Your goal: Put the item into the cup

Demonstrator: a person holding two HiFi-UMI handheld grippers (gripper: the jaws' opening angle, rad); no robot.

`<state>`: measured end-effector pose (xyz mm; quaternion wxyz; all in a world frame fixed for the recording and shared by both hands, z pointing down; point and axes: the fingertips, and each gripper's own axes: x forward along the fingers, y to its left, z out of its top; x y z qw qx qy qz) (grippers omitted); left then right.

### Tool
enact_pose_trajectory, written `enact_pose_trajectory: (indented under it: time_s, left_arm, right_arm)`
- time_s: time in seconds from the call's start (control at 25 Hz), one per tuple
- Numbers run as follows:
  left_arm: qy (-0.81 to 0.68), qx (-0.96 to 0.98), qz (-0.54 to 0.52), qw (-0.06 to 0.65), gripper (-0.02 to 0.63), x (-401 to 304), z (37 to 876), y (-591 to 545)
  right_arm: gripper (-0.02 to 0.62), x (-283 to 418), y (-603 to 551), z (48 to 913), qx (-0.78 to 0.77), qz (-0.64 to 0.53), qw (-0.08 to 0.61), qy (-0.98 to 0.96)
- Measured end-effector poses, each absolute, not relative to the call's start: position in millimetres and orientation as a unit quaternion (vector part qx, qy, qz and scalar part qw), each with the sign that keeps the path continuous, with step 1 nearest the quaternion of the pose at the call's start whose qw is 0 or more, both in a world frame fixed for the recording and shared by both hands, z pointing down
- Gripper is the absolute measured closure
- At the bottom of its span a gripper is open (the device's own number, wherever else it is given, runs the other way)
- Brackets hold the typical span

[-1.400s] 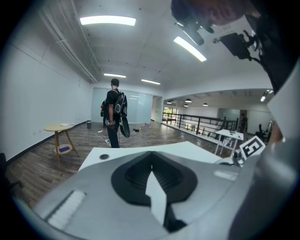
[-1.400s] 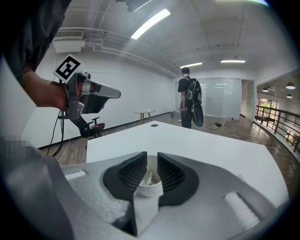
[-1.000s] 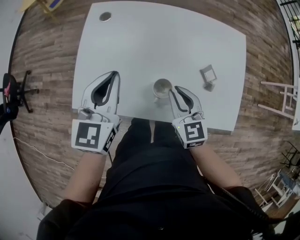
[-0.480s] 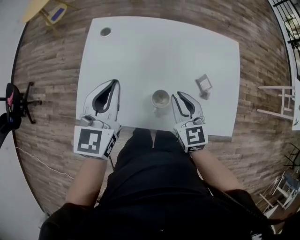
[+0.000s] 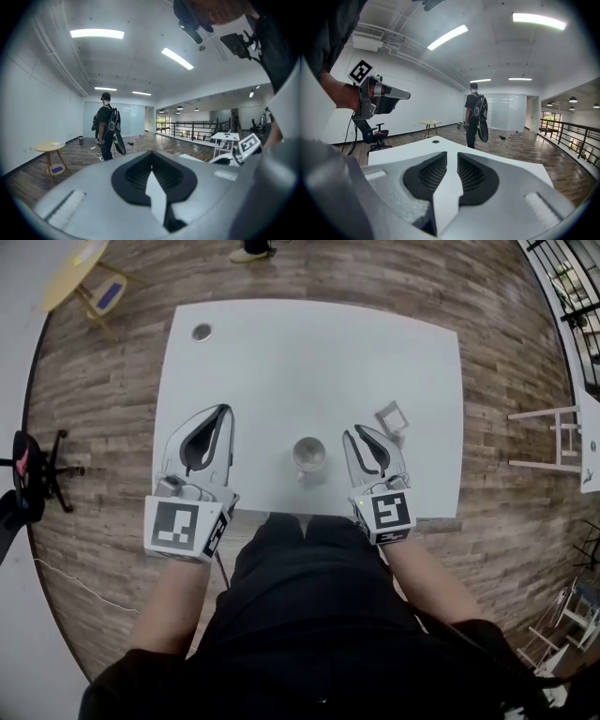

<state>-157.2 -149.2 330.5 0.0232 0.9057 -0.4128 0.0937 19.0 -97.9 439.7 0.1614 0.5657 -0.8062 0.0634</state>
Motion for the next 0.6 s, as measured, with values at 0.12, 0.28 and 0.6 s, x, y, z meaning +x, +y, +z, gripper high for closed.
enact_pose_trajectory:
  time_s: [0.12, 0.28, 0.6]
  left_arm:
    - [-0.407, 0.909, 0.089, 0.016, 0.611, -150, 326, -151]
    - [-0.401, 0.912, 0.08, 0.008, 0.611, -144, 321, -154]
    - [-0.393, 0.917, 0.064, -0.01, 0.611, -137, 309, -153]
  right_arm:
    - [0.522, 27, -101, 430, 0.574, 0.059, 0.153, -0.802]
    - [0.522, 42, -102, 425, 0.592, 0.046, 0.158, -0.789]
    - [0.522, 61, -97, 406, 0.621, 0.028, 0.141, -0.771]
